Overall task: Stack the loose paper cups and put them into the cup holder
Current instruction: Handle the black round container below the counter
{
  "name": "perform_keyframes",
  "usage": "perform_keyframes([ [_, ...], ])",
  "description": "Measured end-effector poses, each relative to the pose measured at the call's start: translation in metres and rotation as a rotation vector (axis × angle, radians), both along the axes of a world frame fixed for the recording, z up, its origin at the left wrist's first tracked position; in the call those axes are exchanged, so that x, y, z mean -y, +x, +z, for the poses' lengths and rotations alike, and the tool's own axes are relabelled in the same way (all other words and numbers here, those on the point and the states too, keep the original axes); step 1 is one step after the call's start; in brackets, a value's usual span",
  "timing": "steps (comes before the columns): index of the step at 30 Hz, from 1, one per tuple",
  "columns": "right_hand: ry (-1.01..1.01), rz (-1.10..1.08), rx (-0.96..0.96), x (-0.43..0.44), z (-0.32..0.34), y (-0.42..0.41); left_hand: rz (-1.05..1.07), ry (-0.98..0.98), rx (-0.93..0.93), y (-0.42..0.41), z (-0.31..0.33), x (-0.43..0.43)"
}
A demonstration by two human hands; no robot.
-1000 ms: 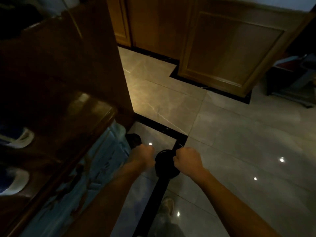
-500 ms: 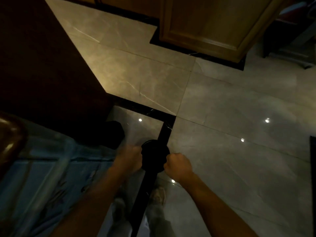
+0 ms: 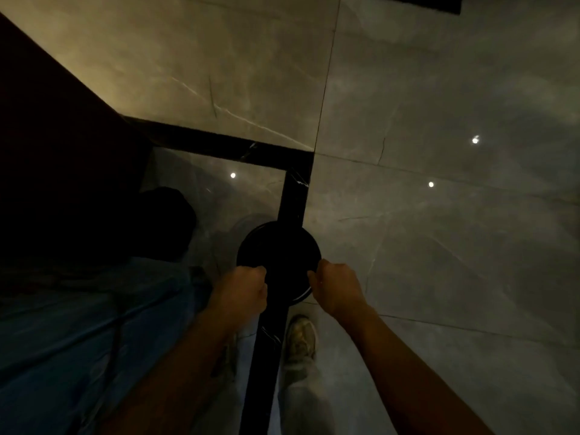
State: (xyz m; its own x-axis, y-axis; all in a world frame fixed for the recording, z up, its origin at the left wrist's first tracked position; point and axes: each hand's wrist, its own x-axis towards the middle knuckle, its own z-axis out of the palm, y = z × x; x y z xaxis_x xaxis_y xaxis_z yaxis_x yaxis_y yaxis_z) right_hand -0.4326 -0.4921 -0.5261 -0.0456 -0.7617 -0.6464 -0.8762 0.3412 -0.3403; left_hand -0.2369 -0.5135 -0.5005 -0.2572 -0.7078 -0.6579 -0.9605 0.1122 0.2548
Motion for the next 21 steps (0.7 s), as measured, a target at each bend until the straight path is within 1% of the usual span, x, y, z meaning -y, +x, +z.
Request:
perform_keyframes([
  [4,-0.012,-0.096,-0.037,0.013,-0.068,0.005,-0.009,0.036,-0.030,0.004,-0.074,0.000],
  [9,-0.099,-0.175,-0.081,0.019,-0.124,0.006,0.017,0.064,-0.096,0.006,-0.139,-0.002],
  [14,-0.180,-0.231,-0.073,0.015,-0.158,0.004,0.039,0.080,-0.140,-0.001,-0.178,-0.003],
  [18,-0.330,-0.319,-0.038,0.014,-0.173,0.005,0.057,0.074,-0.185,-0.006,-0.194,-0.003],
  [21,-0.369,-0.329,-0.037,0.016,-0.180,0.003,0.079,0.083,-0.200,-0.009,-0.204,-0.002],
])
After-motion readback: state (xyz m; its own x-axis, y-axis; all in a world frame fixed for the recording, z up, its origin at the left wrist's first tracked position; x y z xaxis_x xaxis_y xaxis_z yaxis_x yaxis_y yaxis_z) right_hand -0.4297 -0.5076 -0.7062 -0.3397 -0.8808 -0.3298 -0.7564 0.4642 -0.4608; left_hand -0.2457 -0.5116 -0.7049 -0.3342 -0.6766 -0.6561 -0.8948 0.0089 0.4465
